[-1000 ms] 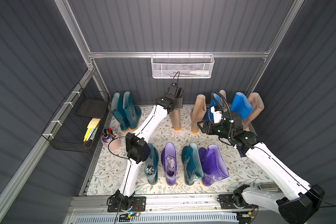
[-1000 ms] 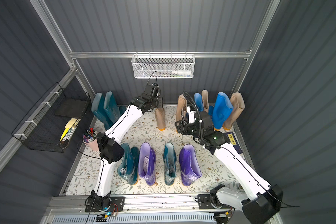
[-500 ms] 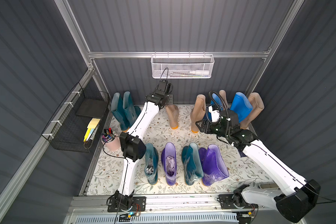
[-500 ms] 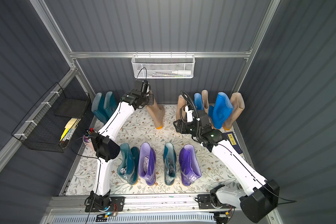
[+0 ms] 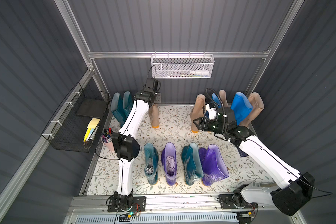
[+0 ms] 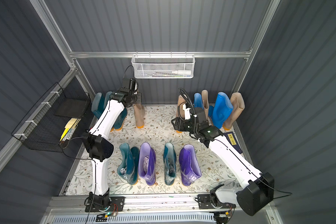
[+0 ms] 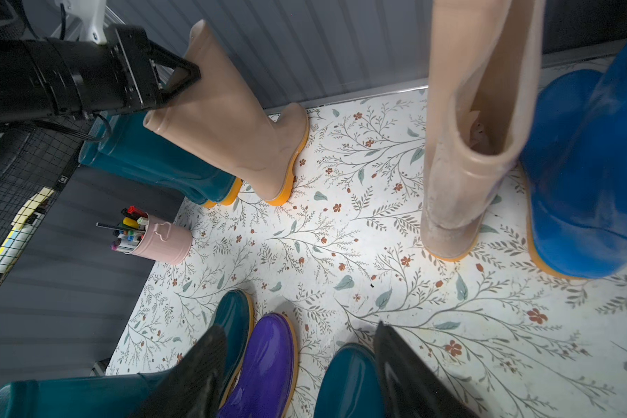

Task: Match and arrange rain boots in pairs
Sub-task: Move the rain boot to the center of the board.

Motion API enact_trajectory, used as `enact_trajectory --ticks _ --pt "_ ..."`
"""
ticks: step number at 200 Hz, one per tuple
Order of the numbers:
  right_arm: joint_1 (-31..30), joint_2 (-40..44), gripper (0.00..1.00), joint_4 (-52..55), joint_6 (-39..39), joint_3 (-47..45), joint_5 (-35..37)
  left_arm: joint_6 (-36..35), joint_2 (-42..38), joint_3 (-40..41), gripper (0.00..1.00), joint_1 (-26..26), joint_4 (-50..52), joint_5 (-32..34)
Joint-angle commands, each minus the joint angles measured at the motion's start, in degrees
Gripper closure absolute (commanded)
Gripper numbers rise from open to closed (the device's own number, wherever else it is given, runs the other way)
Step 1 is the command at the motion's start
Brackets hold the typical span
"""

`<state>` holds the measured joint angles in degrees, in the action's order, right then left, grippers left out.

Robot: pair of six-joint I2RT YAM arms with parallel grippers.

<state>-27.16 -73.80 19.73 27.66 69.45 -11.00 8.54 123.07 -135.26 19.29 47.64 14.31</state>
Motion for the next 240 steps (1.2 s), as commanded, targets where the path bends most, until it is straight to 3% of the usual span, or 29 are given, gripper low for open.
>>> enact_trajectory --ticks 1,137,240 --pt "-0.42 -0.81 0.32 -0.54 0.63 2.14 -0.60 -2.82 -5.68 1.13 1.00 -0.55 -4.96 2.85" --pt "-1.14 -1.66 0.33 -0.19 0.58 2.83 -0.25 -5.12 -9.69 9.31 1.00 -9.54 -7.34 3.38" --pt "-1.49 -1.56 0.33 -0.01 0.37 2.59 0.22 -0.41 -11.85 13.68 1.00 -10.32 -9.17 3.11"
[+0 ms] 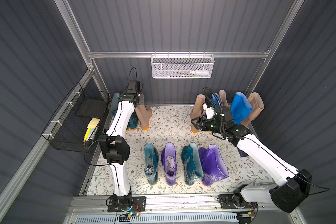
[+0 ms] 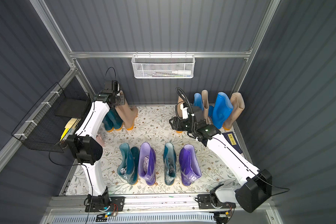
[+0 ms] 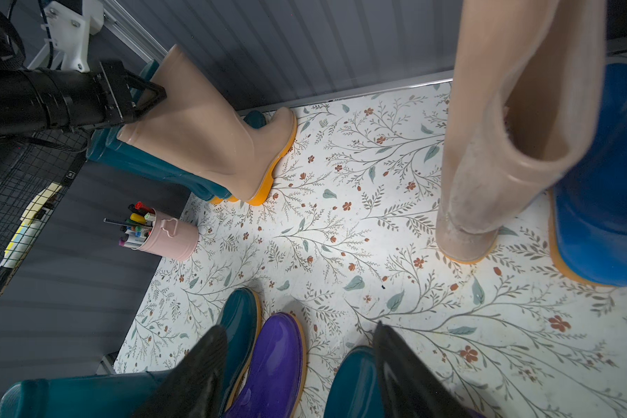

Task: Match and arrange rain boots in pairs
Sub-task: Move the rain boot to the center of the board.

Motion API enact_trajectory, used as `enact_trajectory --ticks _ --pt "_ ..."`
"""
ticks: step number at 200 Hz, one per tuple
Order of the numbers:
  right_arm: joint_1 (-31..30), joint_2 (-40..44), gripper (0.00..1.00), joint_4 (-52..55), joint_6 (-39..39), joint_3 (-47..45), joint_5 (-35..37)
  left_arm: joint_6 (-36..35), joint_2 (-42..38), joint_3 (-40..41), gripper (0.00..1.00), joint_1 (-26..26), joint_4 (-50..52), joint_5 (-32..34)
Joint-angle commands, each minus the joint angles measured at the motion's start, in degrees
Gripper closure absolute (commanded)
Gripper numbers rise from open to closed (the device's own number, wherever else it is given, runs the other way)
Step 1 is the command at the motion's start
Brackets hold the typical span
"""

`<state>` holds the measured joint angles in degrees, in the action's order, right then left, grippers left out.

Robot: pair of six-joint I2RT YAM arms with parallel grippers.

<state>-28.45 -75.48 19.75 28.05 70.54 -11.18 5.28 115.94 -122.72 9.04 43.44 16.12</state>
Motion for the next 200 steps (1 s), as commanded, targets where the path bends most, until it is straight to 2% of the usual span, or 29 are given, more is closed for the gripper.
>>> enact_trajectory --ticks 1,33,73,84,98,134,183,200 --pt "-0.20 0.14 0.33 -0.05 -0.06 1.51 0.38 2.96 -4.83 1.24 1.00 -0.07 -5.04 1.33" --pt "-0.20 0.24 0.33 0.03 -0.10 1.23 0.27 4.98 -6.22 3.99 1.00 -0.07 -7.00 0.87" --pt "-0.21 0.69 0.32 0.59 -0.56 0.97 0.82 5.34 -5.34 3.31 1.00 -0.07 -5.88 -0.16" --pt "-0.22 0.73 0.32 0.56 -0.54 0.97 0.97 5.16 -4.97 3.00 0.89 -0.08 -5.35 -1.05" --pt "-0.20 0.68 0.32 0.43 -0.63 0.92 0.97 5.34 -4.55 2.51 0.85 -0.07 -4.66 -1.36" --pt "-0.21 1.01 0.32 0.70 -1.24 0.98 2.75 5.42 -4.54 1.88 0.69 -0.08 -4.24 -2.45" --pt "-0.11 0.88 0.30 2.55 -4.00 3.79 4.19 5.33 -4.41 -0.30 0.56 -0.07 -3.10 -4.65" --pt "0.05 0.69 0.29 3.56 -5.63 5.14 5.29 5.10 -4.79 -0.75 0.48 -0.07 -3.35 -6.27"
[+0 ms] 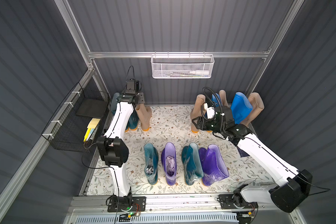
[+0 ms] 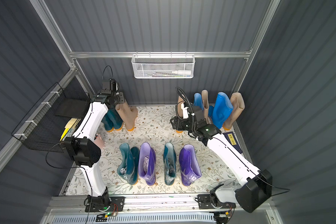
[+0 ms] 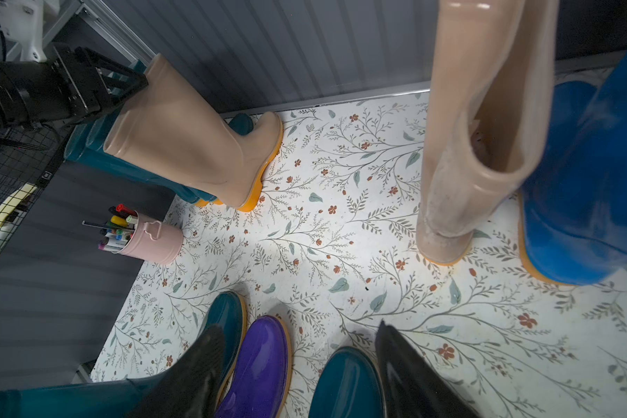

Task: Match and arrange rain boots in pairs
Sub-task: Move the rain boot to the center of the board, then pick up the rain boot at the center of the board.

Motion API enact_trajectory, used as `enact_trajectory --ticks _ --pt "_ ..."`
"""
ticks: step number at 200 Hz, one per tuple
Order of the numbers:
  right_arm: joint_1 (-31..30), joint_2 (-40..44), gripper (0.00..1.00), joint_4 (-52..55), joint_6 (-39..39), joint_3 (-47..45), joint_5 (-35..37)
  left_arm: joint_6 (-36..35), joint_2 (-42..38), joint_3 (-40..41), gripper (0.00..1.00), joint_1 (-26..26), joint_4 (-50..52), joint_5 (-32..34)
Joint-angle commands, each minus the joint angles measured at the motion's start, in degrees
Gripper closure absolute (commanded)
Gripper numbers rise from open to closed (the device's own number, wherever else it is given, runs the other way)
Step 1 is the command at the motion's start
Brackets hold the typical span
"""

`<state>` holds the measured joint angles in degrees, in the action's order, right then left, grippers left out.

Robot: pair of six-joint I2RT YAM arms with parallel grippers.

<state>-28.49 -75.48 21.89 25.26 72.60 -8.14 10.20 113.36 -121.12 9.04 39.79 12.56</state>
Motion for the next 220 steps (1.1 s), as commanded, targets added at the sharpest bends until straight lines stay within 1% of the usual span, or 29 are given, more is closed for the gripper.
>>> enact_trajectory --ticks 1,18,56,79,101,125,155,202,220 --pt "0.10 0.65 0.29 1.50 -2.93 3.26 2.34 0.13 -2.24 -2.35 0.48 -0.07 0.34 -2.80" --pt "0.77 0.21 0.29 2.84 -4.55 5.35 3.11 0.17 -2.86 -2.66 0.44 -0.07 0.05 -3.66" --pt "3.49 -1.11 0.28 6.21 -6.95 9.96 3.14 0.69 -4.51 -2.66 0.43 -0.07 0.16 -4.50" --pt "5.21 -2.83 0.28 8.25 -8.12 12.88 3.31 1.70 -7.12 0.60 0.43 0.14 -2.12 -6.97" --pt "6.80 -5.23 0.29 9.95 -9.21 15.60 3.22 2.61 -9.76 3.61 0.43 1.21 -3.79 -7.83" --pt "7.96 -7.45 0.30 10.32 -9.78 17.40 2.79 3.05 -11.40 4.97 0.42 3.61 -4.38 -8.92" --pt "9.64 -8.83 0.31 8.51 -9.20 16.92 1.37 2.48 -11.34 3.64 0.40 8.44 -3.76 -8.19" --pt "11.00 -13.72 0.36 6.30 -8.93 18.08 -1.67 4.69 -10.94 4.00 0.39 14.02 -4.53 -9.57" --pt "10.99 -16.12 0.39 6.82 -9.17 20.08 -2.25 5.09 -10.51 4.44 0.39 15.92 -4.46 -9.25"
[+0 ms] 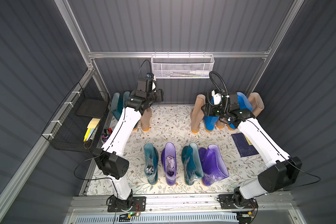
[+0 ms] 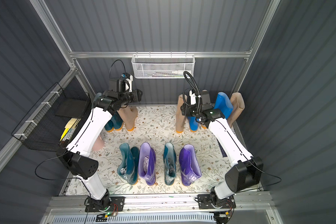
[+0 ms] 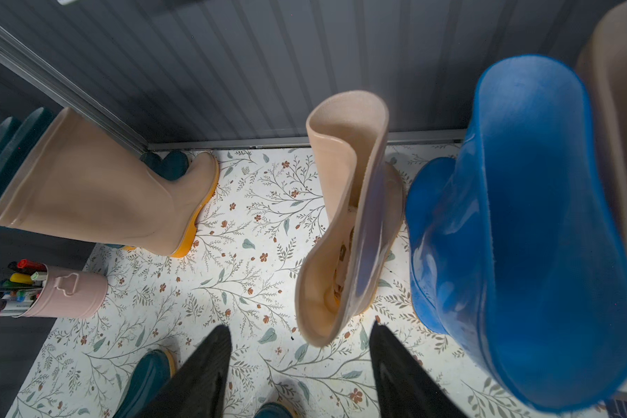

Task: Match and arrange rain boots in pairs
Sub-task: Pick up the rain boot at the center of the board.

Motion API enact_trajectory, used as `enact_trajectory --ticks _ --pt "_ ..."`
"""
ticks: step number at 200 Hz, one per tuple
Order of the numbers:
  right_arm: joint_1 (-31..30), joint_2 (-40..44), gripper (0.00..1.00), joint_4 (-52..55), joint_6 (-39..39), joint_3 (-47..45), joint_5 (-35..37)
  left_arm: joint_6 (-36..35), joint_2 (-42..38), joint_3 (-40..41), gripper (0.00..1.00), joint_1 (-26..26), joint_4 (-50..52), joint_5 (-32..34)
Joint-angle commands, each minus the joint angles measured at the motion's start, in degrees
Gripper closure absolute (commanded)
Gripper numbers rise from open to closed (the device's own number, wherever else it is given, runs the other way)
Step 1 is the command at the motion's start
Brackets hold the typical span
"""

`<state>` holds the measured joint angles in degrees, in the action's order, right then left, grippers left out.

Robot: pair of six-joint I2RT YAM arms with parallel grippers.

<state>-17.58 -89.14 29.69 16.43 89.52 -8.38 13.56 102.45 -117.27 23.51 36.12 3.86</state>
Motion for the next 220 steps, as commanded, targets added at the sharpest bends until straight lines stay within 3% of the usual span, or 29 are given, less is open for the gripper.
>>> enact_trajectory --ticks 1,51,129,163,220 --pt "0.09 -2.63 0.39 -0.93 -0.38 3.32 -1.96 1.73 0.43 0.66 0.39 1.58 -0.79 -0.53" --pt "0.18 -9.34 0.42 0.69 -1.30 9.15 0.08 3.14 -1.03 5.48 0.43 4.41 -1.04 -0.52" --pt "0.18 -18.38 0.61 6.71 -2.16 19.78 2.65 1.99 -9.20 17.75 0.43 4.79 -1.03 2.70" --pt "0.19 -20.08 0.82 8.07 -2.19 22.21 3.24 1.60 -11.85 21.39 0.43 4.79 -1.25 3.42" --pt "-1.23 -18.85 0.98 6.41 -1.13 24.35 -0.67 -0.66 -13.96 21.71 0.42 4.78 0.12 4.84"
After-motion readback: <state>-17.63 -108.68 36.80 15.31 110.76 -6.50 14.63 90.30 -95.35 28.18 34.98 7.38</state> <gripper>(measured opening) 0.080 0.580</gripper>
